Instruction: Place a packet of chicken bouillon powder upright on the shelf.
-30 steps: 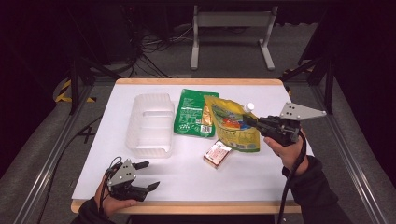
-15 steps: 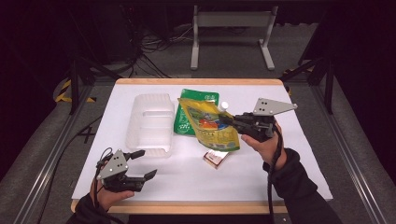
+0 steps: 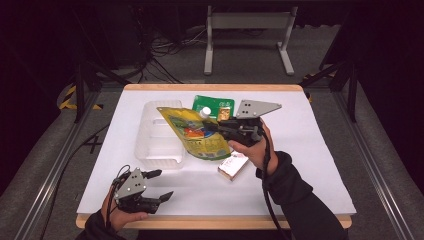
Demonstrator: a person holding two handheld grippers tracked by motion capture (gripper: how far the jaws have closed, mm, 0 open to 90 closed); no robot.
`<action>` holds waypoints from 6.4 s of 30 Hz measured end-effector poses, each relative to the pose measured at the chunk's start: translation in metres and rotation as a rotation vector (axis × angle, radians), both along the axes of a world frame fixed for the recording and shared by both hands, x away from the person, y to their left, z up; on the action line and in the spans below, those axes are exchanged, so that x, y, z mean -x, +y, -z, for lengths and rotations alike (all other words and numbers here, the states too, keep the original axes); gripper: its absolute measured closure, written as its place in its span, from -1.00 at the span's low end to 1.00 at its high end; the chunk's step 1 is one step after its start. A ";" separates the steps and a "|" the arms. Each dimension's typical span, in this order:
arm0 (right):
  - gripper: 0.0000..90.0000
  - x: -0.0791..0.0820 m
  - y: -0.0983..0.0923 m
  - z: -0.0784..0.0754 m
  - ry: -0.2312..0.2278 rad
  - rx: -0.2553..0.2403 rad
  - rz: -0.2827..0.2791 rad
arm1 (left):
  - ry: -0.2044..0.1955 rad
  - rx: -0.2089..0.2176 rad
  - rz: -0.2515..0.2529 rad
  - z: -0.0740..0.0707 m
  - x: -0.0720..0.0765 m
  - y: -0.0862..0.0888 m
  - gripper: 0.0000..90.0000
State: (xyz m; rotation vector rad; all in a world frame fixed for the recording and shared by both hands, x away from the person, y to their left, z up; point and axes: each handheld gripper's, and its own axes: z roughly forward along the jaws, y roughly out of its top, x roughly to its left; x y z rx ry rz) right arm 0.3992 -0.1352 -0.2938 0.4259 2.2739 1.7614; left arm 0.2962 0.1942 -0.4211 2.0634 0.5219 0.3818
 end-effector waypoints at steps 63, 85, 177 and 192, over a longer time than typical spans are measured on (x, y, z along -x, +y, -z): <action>0.38 -0.053 0.126 0.074 0.200 0.289 -0.137 | 0.067 -0.021 0.026 0.020 0.017 0.009 -0.48; 0.70 -0.042 0.118 0.064 0.087 0.182 -0.098 | 0.082 -0.022 0.032 0.021 0.015 0.009 -0.47; 0.49 -0.019 0.084 0.082 0.077 0.268 -0.088 | -0.129 0.218 -0.265 -0.055 -0.078 0.087 0.50; 0.38 -0.011 -0.016 0.067 0.069 0.237 0.071 | -0.171 0.138 -0.207 -0.051 -0.024 0.067 0.03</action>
